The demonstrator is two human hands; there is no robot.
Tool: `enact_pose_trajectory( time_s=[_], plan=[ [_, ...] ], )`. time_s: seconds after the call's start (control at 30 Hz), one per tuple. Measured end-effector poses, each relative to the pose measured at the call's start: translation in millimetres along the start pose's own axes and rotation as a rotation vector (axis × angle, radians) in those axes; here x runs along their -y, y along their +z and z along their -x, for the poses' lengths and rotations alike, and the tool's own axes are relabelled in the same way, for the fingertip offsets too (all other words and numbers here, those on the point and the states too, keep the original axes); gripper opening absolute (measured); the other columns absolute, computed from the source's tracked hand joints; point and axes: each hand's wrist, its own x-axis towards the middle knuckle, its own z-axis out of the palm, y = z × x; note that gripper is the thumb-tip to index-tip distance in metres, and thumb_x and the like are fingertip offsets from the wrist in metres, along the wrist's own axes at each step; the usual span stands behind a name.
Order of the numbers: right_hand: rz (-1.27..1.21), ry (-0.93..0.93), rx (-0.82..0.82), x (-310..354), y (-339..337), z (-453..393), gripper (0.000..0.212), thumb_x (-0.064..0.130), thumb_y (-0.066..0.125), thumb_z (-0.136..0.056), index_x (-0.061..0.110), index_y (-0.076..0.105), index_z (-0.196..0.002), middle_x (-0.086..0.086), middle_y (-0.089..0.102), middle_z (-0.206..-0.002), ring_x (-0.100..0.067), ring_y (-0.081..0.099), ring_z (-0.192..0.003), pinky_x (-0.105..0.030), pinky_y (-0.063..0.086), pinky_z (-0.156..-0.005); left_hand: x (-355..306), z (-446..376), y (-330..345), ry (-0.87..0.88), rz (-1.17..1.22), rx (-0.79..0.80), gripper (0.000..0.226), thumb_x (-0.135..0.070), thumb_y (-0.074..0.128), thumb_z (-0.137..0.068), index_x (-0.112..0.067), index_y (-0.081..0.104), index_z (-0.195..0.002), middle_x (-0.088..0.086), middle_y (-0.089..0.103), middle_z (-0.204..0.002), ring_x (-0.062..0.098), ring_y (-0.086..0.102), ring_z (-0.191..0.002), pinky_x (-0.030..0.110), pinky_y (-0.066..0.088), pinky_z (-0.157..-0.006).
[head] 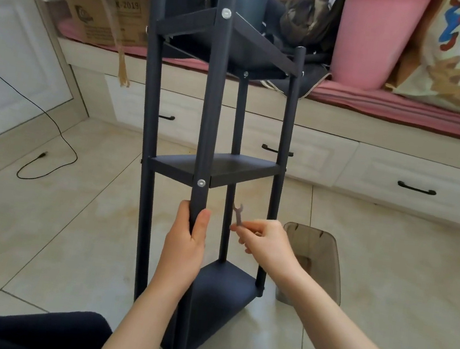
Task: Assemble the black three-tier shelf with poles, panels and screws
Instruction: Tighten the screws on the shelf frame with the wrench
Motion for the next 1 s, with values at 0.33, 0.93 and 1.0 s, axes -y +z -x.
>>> enact_pose_trajectory(
  time_s=[0.33,0.93,1.0],
  plan=[
    [-0.047,-0.094,0.040,22,34,-10,0.021,0.020,0.054,-0.100,0.013,0.074,-0.100,0.011,0.062,-0.082,-0.008,0.058,-0.080,-0.018,0.046,-0.070,3,4,-7,0.059,-0.151,-0.052,0.023,-0.041,0.040,-0.104,-0.032,0.039,-0.126,-0.008,0.054,-0.076,-0.004,0.057,-0.065,0.010,0.041,-0.049],
    [-0.035,-0.159,0.038,39,46,-29,0.020,0.019,0.058,-0.096,0.014,0.077,-0.097,0.011,0.066,-0.078,-0.008,0.062,-0.081,-0.016,0.046,-0.069,3,4,-8,0.086,-0.202,-0.111,0.062,-0.022,0.045,-0.106,-0.037,0.011,-0.155,-0.008,0.046,-0.147,0.016,0.053,-0.126,0.019,0.041,-0.085],
    [-0.018,-0.184,0.046,43,45,-31,0.021,0.018,0.057,-0.097,0.014,0.077,-0.097,0.013,0.065,-0.078,-0.007,0.061,-0.081,-0.014,0.045,-0.069,3,5,-8,0.085,-0.209,-0.111,0.062,-0.021,0.046,-0.106,-0.037,0.012,-0.155,-0.014,0.046,-0.140,0.011,0.053,-0.122,0.008,0.039,-0.077]
  ],
)
